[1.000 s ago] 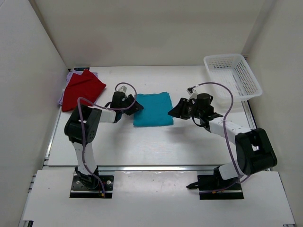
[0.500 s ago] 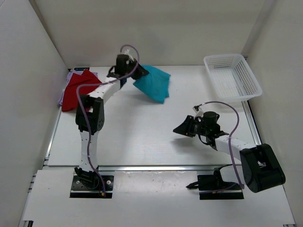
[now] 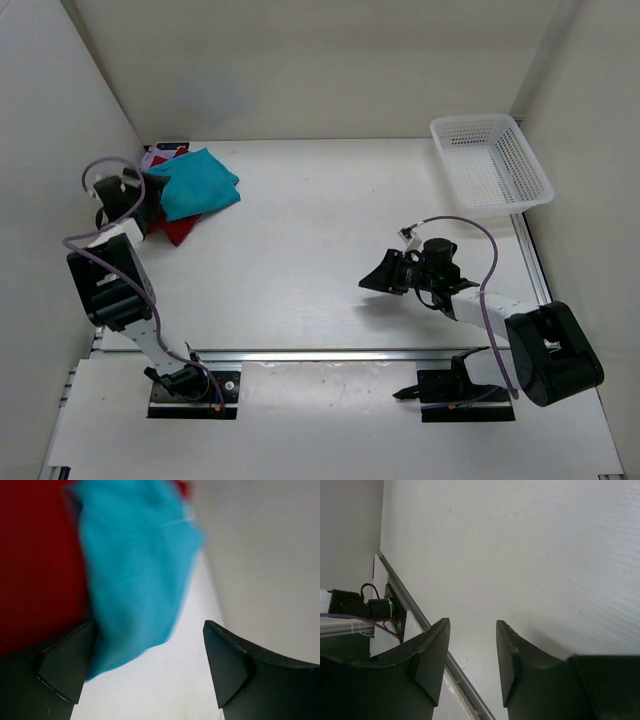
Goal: Fold and stack the t-shirts
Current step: Put the neatly folded tshirt into the corner of the board with the left arm
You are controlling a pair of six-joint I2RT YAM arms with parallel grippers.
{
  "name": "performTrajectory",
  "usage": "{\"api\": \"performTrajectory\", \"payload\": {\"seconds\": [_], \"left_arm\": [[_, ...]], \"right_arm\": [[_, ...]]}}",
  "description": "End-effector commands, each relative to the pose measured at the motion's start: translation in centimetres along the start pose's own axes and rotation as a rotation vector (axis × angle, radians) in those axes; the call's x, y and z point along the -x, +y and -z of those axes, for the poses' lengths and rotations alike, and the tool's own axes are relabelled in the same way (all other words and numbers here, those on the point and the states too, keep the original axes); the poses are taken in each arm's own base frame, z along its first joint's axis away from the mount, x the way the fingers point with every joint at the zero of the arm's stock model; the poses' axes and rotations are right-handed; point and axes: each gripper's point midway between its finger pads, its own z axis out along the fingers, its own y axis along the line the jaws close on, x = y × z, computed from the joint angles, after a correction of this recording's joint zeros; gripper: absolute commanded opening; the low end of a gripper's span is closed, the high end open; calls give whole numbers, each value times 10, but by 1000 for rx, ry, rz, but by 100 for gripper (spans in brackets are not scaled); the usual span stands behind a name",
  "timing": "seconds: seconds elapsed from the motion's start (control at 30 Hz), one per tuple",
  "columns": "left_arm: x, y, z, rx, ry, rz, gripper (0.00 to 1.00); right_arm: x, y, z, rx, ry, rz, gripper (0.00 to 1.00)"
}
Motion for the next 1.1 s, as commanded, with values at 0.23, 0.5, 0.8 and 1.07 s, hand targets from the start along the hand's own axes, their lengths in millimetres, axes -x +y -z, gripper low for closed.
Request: {"api": "performTrajectory", "payload": {"seconds": [0.23, 0.5, 0.8, 1.07], "left_arm": [[37, 27, 90, 63, -269, 51, 99], [-48, -49, 114, -65, -150, -266, 99], [-246, -42, 144, -116, 438, -650, 98], [-265, 1, 167, -126, 517, -639, 99]], "right_arm": [[-1, 2, -4, -81, -2, 116, 73], [-12, -3, -1, -190, 23, 198, 99], [-15, 5, 10, -117, -25, 214, 99], [-28, 12, 2, -79, 28, 231, 100]]}}
